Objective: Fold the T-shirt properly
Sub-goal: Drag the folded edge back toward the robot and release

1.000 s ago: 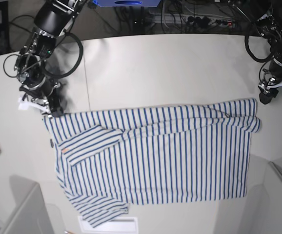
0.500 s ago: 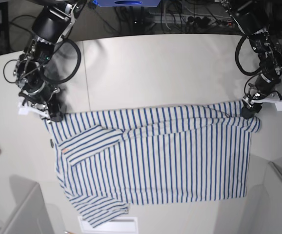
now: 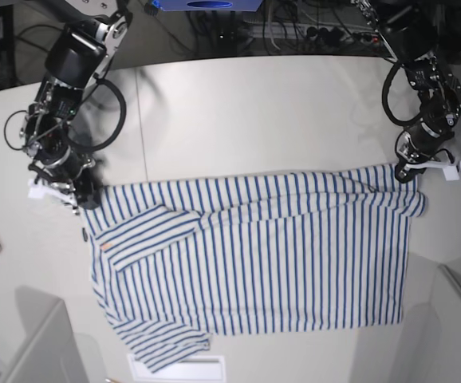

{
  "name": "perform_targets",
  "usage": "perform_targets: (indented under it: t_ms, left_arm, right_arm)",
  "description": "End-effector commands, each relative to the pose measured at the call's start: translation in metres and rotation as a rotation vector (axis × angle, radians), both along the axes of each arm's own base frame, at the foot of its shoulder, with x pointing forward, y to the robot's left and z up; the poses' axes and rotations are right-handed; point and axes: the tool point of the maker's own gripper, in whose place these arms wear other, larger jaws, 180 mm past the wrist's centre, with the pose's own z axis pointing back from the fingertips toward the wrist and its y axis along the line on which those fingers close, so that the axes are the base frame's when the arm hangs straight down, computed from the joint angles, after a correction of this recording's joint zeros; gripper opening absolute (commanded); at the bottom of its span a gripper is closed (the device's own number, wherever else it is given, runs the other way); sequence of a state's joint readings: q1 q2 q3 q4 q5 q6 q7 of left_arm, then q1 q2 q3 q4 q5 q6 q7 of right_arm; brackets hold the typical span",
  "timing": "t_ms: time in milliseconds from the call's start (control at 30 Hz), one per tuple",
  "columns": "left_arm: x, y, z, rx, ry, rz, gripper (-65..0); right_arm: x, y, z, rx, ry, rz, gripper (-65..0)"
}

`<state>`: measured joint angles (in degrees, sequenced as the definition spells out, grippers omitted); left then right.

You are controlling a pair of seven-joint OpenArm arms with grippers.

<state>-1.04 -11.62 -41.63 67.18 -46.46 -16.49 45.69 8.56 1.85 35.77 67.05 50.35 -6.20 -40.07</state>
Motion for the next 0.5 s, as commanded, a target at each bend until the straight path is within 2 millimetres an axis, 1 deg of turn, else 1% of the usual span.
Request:
perform_targets:
  t_ms: [0,33,67,100,133,167,200,267,300,400,467]
  left_arm:
    - [0.009,0.006,0.013,0.030,-0.023,-0.008,-65.0]
    - [0.011,0.007,0.017,0.039,-0.032,-0.010,-65.0]
    - [0.015,0.010,0.025,0.055,-0.047,-0.013,-65.0]
    - [0.020,0.011,0.033,0.074,-0.063,-0.024,-65.0]
    - [0.025,0.006,0.038,0.088,-0.073,-0.047,-65.0]
    - [0.030,0.001,0.044,0.107,-0.083,-0.078,-65.0]
    - [0.035,0.002,0.055,0.143,-0.094,-0.107,-65.0]
    - [0.041,0.000,0.069,0.182,-0.101,-0.156,-65.0]
    - [0.041,-0.001,0.072,0.186,-0.093,-0.163,-65.0]
    - [0.057,0.004,0.102,0.201,-0.115,-0.148,-65.0]
    - [0.069,0.003,0.122,0.204,-0.148,-0.147,-65.0]
  right_arm:
    - [0.002,-0.004,0.003,-0.015,0.005,0.002,-53.1]
    - [0.003,-0.004,0.004,-0.016,0.000,0.003,-60.6]
    - [0.004,-0.003,0.006,-0.014,-0.006,0.003,-65.0]
    - [0.008,-0.001,0.009,-0.015,-0.013,0.013,-65.0]
    - [0.013,0.001,0.013,-0.017,-0.024,0.020,-65.0]
    - [0.016,-0.001,0.017,-0.026,-0.033,0.022,-65.0]
    - [0.017,-0.006,0.022,-0.039,-0.039,0.029,-65.0]
    - [0.021,-0.003,0.032,-0.033,-0.052,0.054,-65.0]
    - [0.026,-0.002,0.041,-0.028,-0.069,0.069,-65.0]
    - [0.041,0.003,0.065,-0.007,-0.104,0.109,-65.0]
    - [0.048,-0.006,0.076,0.001,-0.098,0.081,-65.0]
